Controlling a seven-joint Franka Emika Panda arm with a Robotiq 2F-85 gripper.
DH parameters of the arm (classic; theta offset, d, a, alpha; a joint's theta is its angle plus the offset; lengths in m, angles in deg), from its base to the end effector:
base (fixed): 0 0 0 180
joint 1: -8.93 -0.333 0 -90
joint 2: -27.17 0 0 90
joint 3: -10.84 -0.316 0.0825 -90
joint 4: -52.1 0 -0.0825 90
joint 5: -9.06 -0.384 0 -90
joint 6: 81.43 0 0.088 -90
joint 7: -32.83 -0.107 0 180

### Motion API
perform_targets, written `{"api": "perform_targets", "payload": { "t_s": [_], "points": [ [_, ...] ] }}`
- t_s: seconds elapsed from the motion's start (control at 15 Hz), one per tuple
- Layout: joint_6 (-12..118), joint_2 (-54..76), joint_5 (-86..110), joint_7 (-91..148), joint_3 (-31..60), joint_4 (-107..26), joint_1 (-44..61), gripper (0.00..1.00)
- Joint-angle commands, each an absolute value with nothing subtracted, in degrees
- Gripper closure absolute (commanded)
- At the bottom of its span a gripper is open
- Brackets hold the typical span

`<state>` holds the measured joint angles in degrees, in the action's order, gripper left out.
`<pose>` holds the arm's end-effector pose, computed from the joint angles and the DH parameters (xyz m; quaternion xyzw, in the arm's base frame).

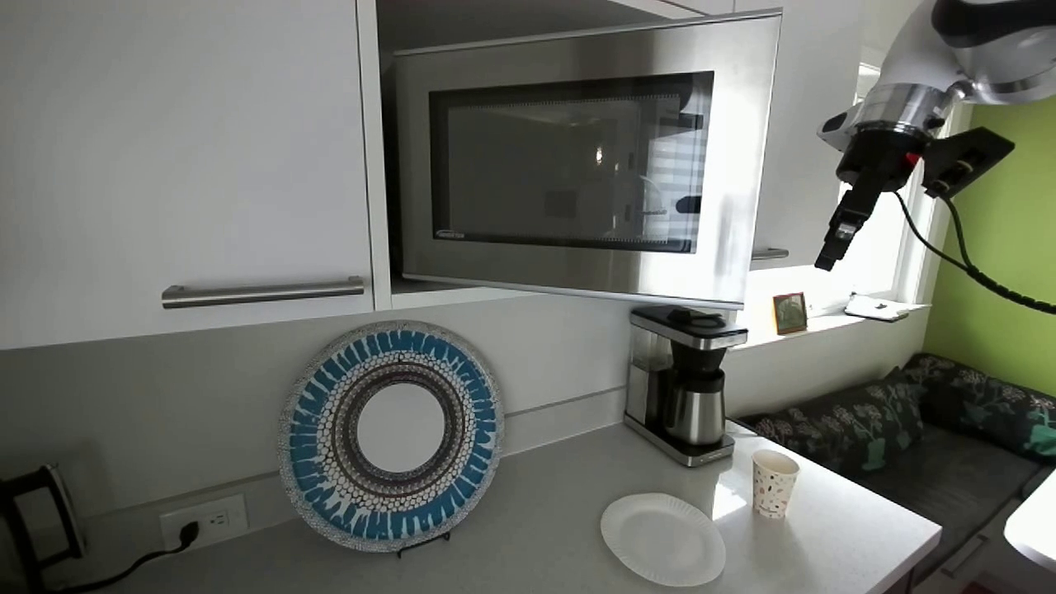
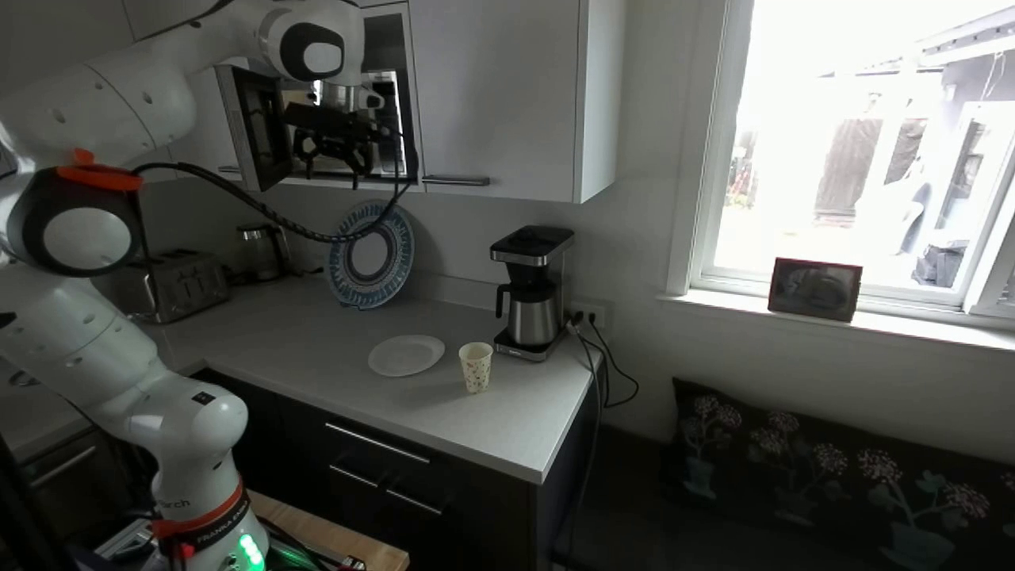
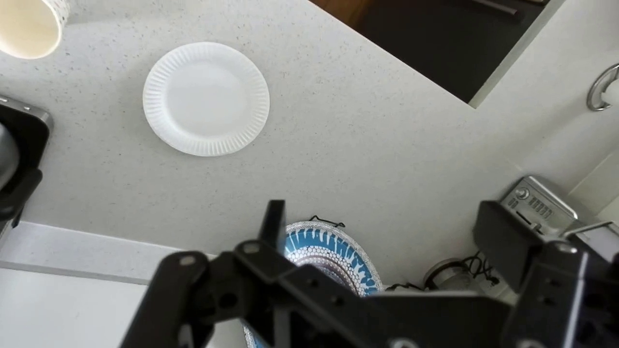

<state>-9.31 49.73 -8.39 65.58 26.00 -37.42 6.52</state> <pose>0.3675 -0.0827 0.7864 -0.9535 -0.2287 -0.1104 0.1622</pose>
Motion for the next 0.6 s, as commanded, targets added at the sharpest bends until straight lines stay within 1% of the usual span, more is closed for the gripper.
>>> {"api": "perform_targets", "payload": {
  "t_s": [0.0,0.53],
  "points": [
    [-6.8,49.1,-6.6,68.9,26.2,-42.0,8.7,0.0],
    [-5.6,48.2,-2.2,72.5,26.1,-49.9,12.0,0.0]
  ]
}}
